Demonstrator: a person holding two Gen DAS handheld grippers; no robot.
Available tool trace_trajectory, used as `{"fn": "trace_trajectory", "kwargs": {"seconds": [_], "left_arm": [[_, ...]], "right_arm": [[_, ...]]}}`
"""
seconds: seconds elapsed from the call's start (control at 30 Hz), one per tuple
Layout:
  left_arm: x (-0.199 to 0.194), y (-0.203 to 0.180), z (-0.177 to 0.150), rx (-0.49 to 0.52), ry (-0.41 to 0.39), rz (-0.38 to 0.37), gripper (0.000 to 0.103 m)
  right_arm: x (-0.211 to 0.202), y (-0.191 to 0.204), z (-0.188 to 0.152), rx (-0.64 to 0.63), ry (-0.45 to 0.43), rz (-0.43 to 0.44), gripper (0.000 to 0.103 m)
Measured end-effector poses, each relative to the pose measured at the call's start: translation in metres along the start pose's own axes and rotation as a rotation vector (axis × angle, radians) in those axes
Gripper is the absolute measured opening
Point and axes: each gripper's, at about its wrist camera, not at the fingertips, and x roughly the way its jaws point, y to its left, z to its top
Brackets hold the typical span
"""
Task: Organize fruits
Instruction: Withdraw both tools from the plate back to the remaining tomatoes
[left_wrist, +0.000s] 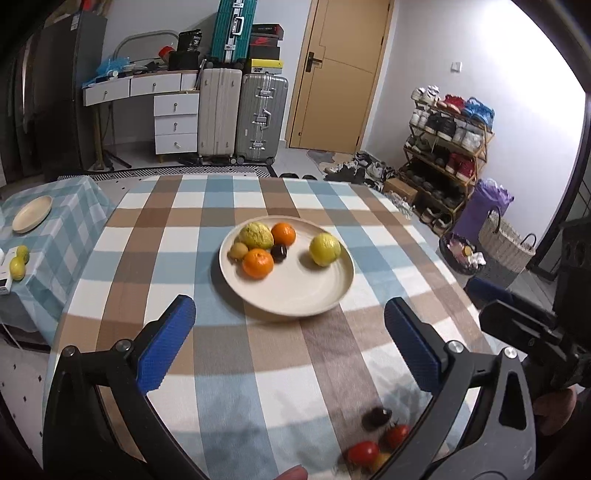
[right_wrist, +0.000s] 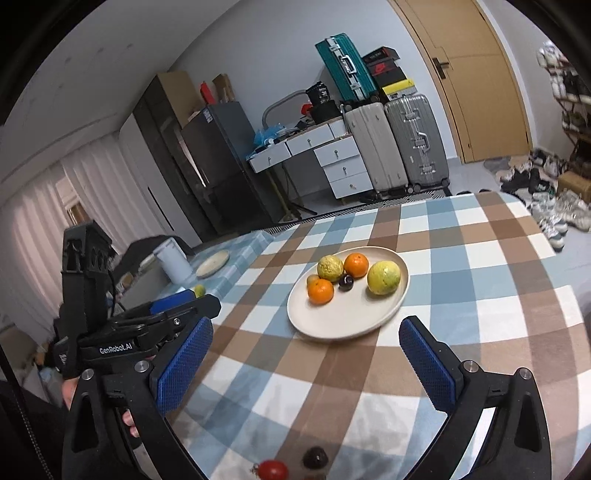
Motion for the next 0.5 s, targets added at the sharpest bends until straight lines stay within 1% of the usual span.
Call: {"fn": "trace_trajectory", "kwargs": {"seconds": [0.23, 0.4, 0.5], "left_arm": [[-0.015, -0.006, -0.031, -0.030, 0.028, -0.009, 0.102], [-0.024, -0.005, -0.050, -0.065, 0.031, -0.021, 0.102], [-0.024, -0.009, -0.064, -0.056, 0.054, -0.030, 0.102]], "right_arm": [[-0.019, 0.016, -0.025, -0.054, -0.006, -0.027, 0.103], [-0.030, 0.022, -0.040, -0.071, -0.009, -0.040, 0.103], [-0.035, 0.024, -0.050, -0.073, -0.007, -0.045, 0.103]]}}
